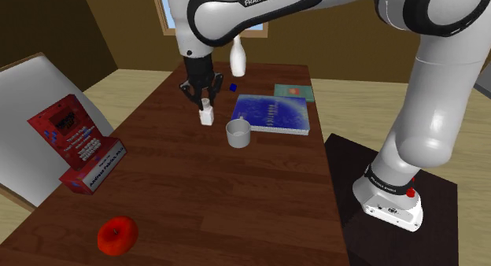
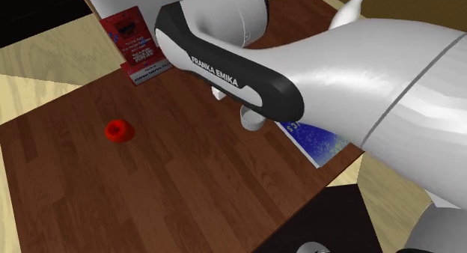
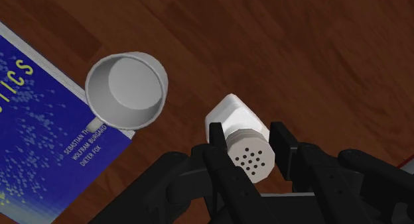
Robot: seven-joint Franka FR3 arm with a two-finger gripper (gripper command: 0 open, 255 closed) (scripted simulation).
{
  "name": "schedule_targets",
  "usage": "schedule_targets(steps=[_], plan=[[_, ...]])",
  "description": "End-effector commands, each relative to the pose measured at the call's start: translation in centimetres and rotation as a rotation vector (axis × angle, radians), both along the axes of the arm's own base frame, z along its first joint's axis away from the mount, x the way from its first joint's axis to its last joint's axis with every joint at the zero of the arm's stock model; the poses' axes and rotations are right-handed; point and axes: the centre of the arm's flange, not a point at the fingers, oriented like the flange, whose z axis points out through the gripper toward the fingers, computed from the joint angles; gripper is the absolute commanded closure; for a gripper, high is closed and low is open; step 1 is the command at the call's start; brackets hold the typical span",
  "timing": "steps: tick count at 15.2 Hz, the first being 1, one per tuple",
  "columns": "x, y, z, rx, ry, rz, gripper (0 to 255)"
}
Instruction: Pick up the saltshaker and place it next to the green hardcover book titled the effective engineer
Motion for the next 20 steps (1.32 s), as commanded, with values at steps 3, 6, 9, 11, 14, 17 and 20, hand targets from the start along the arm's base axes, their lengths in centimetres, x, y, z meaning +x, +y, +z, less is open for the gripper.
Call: schedule_targets(steps=[3,6,9,11,14,17,20], plan=[[1.3,-5.6,-0.4,0.000,0.000,0.001,255],[2.3,-9.4,-0.4,0.000,0.000,0.001,255],[3.3,-13.2,-0.4,0.000,0.000,0.001,255],[3.9,-15.8,-0.4,0.000,0.000,0.001,255],[4.9,-19.6,-0.4,0.000,0.000,0.001,255],[6.0,-23.4,-0.4,0.000,0.000,0.001,255],[7.0,-27.3,-0.4,0.000,0.000,0.001,255]])
